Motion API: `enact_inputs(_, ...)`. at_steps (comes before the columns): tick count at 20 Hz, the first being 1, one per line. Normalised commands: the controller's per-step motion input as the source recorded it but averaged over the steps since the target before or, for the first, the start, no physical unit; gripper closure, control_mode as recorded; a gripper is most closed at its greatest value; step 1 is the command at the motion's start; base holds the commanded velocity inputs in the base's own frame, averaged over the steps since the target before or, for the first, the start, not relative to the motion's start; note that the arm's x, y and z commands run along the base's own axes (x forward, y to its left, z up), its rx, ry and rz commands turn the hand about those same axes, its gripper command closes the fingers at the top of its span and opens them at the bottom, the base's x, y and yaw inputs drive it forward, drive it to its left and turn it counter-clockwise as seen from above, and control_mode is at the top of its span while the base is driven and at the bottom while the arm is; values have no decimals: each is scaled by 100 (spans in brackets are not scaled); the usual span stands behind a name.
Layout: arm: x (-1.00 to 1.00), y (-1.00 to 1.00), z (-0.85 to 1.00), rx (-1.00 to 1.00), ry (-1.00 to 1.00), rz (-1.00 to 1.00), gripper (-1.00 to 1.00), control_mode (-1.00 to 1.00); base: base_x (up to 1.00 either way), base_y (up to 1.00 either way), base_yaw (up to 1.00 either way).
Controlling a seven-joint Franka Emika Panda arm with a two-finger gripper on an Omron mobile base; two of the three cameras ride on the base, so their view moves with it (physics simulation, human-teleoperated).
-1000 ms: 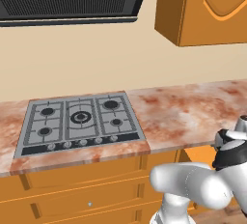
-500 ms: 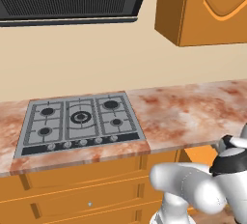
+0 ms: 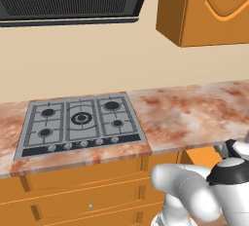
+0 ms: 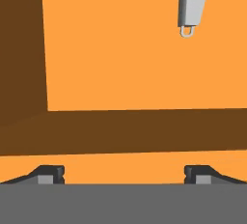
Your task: Take the tongs from the drawer on the right and place them on the dining counter next to the tray containing the kebab skewer.
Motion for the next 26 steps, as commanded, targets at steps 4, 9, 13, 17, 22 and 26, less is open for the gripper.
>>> enact_inputs(4, -41, 13, -38, 0, 6, 0, -100, -100, 0, 0, 0)
enact_inputs(9, -69, 1, -58, 0, 12, 0, -100, -100, 0, 0, 0)
enact_inputs(13, -82, 0, -56, 0, 12, 0, -100, -100, 0, 0, 0)
enact_inputs(17, -76, 0, -44, 0, 10, 0, -100, -100, 0, 0, 0)
enact_inputs(22, -31, 0, -4, 0, 3, 0, -100, -100, 0, 0, 0)
enact_inputs(26, 1, 4, 40, 0, 0, 0, -100, -100, 0, 0, 0)
